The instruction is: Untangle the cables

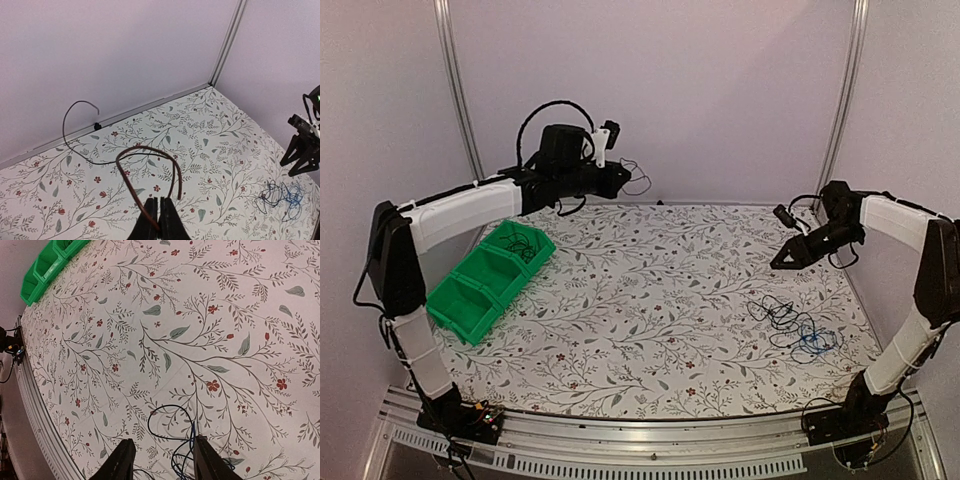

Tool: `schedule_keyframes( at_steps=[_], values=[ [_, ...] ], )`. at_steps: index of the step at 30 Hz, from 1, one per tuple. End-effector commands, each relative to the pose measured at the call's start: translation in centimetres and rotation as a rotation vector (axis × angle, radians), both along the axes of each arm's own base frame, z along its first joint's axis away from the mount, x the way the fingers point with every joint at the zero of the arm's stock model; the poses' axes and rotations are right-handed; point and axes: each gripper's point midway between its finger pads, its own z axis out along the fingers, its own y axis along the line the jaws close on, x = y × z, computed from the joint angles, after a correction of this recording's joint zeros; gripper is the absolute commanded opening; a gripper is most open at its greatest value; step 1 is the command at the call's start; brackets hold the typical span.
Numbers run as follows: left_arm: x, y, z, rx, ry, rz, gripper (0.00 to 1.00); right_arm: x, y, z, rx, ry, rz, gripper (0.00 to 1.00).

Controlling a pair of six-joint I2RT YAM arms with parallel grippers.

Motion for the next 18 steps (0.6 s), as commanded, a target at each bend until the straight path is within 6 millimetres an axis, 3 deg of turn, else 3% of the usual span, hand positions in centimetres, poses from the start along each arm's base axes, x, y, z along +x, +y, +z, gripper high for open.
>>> schedule_keyframes(
  at_steps=[1, 8, 18],
  values=[
    [1.0, 4.5, 2.3, 0.064, -0.014, 0.080, 0.00, -1.1, -0.2, -1.2, -0.008, -0.032, -0.021, 0.44],
    [2.5, 11.9, 1.8, 0.201, 0.033, 0.296, 0.00, -3.6, -0.2, -3.7, 0.004, 0.038, -0.042, 0.44],
    [0.5, 17.5, 2.5, 0.233, 0.033, 0.390, 0.00, -4.3, -0.6, -4.6, -0.019, 0.049, -0.050, 0.45]
  ],
)
